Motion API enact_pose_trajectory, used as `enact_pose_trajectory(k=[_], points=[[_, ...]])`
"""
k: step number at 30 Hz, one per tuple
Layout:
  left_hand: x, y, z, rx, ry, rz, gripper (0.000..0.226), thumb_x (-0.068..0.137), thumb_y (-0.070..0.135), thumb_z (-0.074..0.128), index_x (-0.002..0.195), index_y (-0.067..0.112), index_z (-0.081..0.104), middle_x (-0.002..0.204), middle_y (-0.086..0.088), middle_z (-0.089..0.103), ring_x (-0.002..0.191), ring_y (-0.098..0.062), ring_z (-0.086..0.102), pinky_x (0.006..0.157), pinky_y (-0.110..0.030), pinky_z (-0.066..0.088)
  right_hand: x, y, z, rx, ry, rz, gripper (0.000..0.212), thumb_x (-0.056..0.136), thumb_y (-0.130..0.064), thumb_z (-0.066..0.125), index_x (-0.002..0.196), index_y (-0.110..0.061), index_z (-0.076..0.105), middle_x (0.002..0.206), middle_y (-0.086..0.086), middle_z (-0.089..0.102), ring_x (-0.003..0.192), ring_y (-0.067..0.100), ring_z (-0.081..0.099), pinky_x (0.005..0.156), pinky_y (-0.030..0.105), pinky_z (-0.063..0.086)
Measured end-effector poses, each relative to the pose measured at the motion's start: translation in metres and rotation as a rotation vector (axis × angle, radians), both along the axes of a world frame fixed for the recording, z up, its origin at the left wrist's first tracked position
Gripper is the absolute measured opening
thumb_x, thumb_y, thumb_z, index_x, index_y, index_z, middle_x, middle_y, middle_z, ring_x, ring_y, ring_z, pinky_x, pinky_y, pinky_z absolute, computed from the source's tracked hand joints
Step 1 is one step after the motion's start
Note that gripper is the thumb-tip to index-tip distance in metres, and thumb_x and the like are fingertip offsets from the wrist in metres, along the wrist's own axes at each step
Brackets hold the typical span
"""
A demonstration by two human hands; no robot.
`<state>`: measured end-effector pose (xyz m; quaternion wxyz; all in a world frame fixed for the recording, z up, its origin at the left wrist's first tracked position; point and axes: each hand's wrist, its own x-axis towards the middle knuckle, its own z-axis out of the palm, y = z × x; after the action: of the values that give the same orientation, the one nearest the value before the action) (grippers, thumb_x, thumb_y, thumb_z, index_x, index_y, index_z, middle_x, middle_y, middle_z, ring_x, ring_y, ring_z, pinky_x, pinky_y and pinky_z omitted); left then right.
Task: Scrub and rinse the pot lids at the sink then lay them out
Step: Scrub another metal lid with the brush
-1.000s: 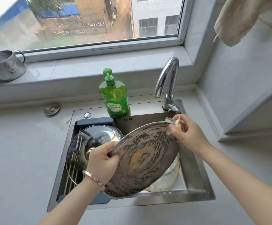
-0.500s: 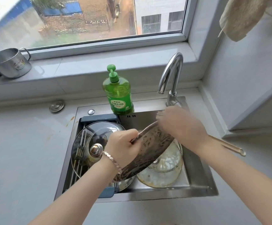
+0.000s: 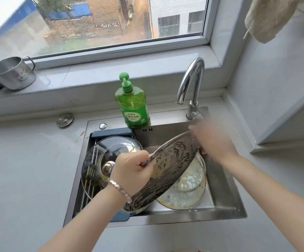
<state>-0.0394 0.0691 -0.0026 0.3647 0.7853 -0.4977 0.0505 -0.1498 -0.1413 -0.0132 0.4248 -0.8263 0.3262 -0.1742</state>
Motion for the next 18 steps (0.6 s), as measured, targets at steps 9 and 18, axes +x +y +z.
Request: enact_pose_trajectory(k=[9,18], points=[[0.0,-0.004,0.007,-0.081,0.046,-0.002,0.043,0.075,0.021,0.056,0.042,0.007,0.033,0.045,0.013,0.021,0.042,-0.008,0.021,0.041,-0.009,0.016,0.004,0.01,-0.001,-0.043,-0.237,0.034,0.03,0.086,-0.052,0.043,0.098,-0.025,0.051,0.072,-0.004,0.055,0.067,0.011,0.054,0.058,0.018,0.04],[0.005,0.003,-0.004,-0.028,0.007,-0.009,0.029,0.073,0.02,0.055,0.047,0.006,0.051,0.075,0.011,0.068,0.062,-0.004,0.059,0.05,-0.017,0.048,0.001,0.036,0.013,-0.387,-0.235,0.038,0.032,0.09,-0.044,0.04,0.1,-0.015,0.046,0.08,-0.007,0.047,0.057,0.003,0.044,0.051,0.008,0.026]])
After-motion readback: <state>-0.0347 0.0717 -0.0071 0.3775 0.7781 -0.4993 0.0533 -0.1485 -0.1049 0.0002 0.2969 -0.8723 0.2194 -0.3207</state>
